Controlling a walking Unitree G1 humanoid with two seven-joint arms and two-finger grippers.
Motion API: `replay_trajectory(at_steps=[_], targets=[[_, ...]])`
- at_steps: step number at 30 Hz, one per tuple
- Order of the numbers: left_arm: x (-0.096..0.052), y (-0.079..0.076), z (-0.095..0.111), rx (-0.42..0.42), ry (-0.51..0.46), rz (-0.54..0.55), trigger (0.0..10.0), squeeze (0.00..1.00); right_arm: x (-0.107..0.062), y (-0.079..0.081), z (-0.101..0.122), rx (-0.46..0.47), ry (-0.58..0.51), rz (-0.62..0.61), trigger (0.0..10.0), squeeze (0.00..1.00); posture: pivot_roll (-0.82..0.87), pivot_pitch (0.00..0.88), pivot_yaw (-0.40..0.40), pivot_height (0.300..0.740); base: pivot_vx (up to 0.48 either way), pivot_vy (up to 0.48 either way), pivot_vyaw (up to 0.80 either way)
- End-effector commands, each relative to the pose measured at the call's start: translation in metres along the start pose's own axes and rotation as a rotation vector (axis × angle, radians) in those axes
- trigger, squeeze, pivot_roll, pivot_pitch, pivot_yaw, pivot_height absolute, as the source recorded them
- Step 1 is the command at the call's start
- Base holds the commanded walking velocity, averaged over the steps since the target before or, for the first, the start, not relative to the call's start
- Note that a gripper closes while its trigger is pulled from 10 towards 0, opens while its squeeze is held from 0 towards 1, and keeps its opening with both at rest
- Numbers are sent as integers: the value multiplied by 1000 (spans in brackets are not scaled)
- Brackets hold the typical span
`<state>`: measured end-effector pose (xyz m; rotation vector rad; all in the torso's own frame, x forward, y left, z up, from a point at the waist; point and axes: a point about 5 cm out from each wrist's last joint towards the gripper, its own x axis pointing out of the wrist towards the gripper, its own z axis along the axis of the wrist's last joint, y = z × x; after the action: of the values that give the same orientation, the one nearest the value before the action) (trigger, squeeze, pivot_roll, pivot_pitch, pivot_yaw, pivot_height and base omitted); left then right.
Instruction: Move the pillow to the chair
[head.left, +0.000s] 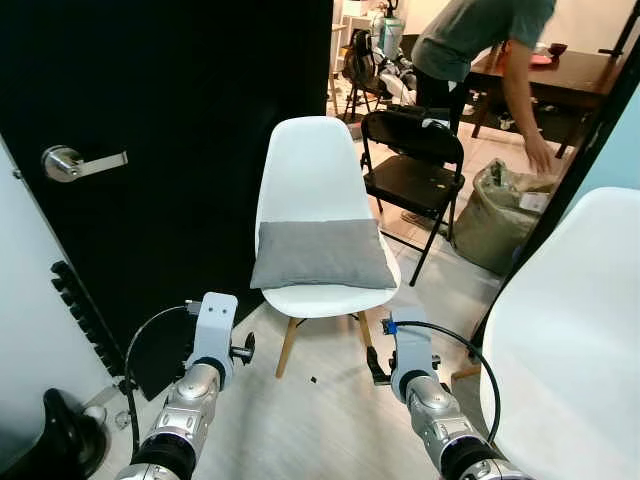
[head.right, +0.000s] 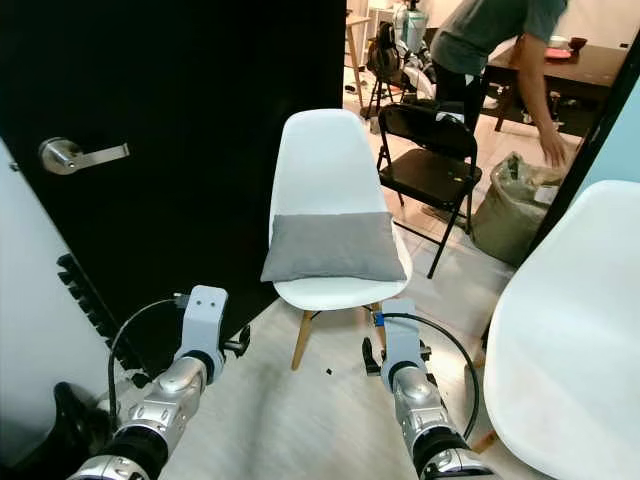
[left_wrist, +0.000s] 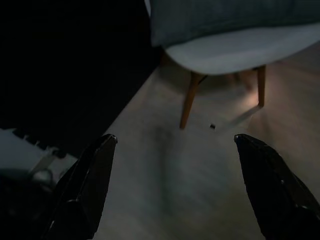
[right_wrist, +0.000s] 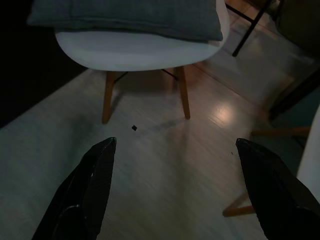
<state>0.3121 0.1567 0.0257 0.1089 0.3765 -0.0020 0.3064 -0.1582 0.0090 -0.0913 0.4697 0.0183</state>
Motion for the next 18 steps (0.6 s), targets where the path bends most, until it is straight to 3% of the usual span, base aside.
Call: replay_trajectory(at_steps=[1, 18], targets=[[0, 5, -3, 19, 29, 21, 10000, 0, 0, 0, -4, 2, 17, -2, 10000, 0, 26, 42, -26, 740, 0, 0, 0], [1, 5, -3, -4, 27, 25, 10000, 0, -1, -1, -5, -12, 21, -6, 10000, 0, 18, 45, -27, 740, 0, 0, 0]])
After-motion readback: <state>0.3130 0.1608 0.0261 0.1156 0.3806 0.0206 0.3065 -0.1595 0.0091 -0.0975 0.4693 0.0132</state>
